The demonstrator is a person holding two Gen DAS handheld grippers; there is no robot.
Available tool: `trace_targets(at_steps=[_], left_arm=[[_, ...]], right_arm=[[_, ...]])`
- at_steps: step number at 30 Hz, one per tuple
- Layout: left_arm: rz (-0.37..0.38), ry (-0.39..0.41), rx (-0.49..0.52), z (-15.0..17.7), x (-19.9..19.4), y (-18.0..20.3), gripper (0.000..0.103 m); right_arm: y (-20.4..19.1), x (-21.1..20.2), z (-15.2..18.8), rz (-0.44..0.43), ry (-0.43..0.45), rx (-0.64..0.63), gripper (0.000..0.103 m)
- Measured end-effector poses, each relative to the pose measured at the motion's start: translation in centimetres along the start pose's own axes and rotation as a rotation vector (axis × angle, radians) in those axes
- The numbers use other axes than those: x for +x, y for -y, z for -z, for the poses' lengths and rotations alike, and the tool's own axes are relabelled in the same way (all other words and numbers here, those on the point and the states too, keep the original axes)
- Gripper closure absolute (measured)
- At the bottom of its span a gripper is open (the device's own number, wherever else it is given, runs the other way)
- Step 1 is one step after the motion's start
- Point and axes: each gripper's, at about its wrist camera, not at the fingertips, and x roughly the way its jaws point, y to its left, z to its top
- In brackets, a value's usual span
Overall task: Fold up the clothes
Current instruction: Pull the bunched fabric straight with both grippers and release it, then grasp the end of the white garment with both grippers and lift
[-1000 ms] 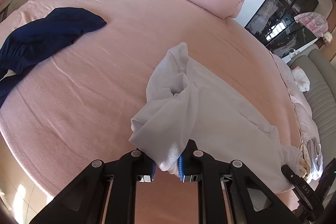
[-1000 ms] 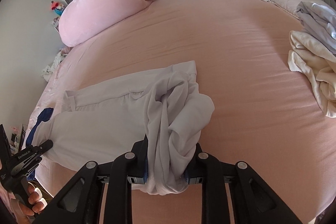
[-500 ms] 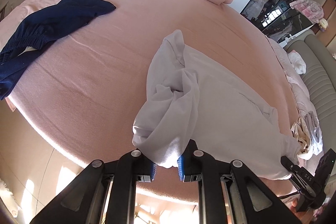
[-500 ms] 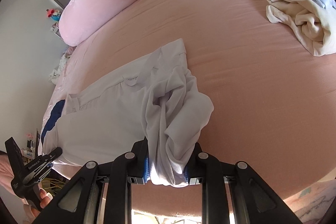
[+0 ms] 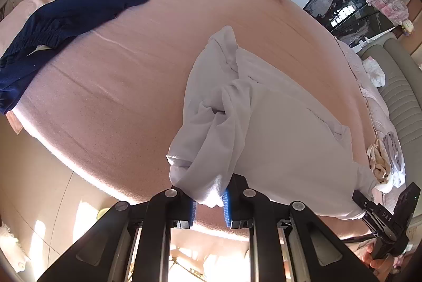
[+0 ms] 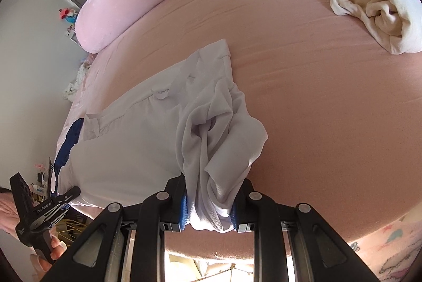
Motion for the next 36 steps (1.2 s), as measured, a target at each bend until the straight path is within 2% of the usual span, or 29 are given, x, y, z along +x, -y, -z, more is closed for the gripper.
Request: trace_targets(at_steps=[3,5,7,8,10,11,12,13,15,17,19,22,24,27,30,33,36], left_arm=[[-0.007,-0.01,0.005,-0.2,0.3,0.0,0.087],[-0.005,-0.022,0.002,-0.4,0.5,-0.1,0.085],[-0.008,-0.044,-0.003,-0.6,0.8,-0.2,0.078],[-0.03,-0.07,-0.001,-0.8,1.0,-0.3,0.064],[-0.079,-0.116,0.01,-1.1,1.2,-0.3,0.042],[-0.076,-0.123,0.009,-1.3,1.1,-0.5,0.041],[-0.058,-0.124,-0.003,-1.4,0.8,-0.8,0.041],[-0.041,-0.126,-0.02,-1.5,0.4,-1.1,0.041],[-0.036,-0.119,-0.03,-1.7,-0.5,-1.5,0.041],[-0.06,-0.1,-0.001,-1.8,-1.5,-1.5,0.041],[-0.097,-0.083,0.053,-1.8,-2.5,-1.0,0.041],[-0.155,-0.027,0.172,-1.5,-4.0,0.1,0.041],[-0.22,0.011,0.276,-1.0,-4.8,1.4,0.041],[-0.341,0.076,0.456,0.2,-5.3,3.3,0.041],[-0.388,0.107,0.603,1.3,-5.1,4.9,0.041],[-0.412,0.098,0.721,2.6,-4.1,6.0,0.041],[-0.461,0.105,0.831,3.8,-3.1,6.9,0.04]], right_arm=[[0.0,0.3,0.1,0.006,0.001,0.003,0.08],[0.0,0.4,0.0,0.001,-0.001,0.01,0.077],[-0.1,0.4,0.0,0.007,0.007,0.001,0.069],[-0.3,0.5,-0.1,0.019,0.011,-0.012,0.066],[-1.0,0.5,-0.2,0.057,0.021,-0.056,0.055],[-1.5,0.4,-0.2,0.089,0.028,-0.086,0.049],[-2.0,0.4,-0.1,0.124,0.034,-0.12,0.038],[-2.5,0.3,0.0,0.156,0.038,-0.153,0.03],[-3.3,0.1,0.2,0.198,0.034,-0.197,0.029],[-3.7,-0.5,0.5,0.201,0.032,-0.204,0.029],[-4.0,-1.2,0.8,0.214,0.039,-0.211,0.029],[-4.8,-2.4,1.4,0.292,0.068,-0.263,0.029],[-5.5,-3.4,2.0,0.35,0.092,-0.328,0.029],[-6.5,-5.3,3.2,0.426,0.129,-0.475,0.029],[-8.5,-5.6,4.9,0.511,0.155,-0.677,0.029],[-10.5,-4.5,6.8,0.605,0.185,-0.878,0.029],[-11.3,-3.0,7.9,0.633,0.148,-0.987,0.029]])
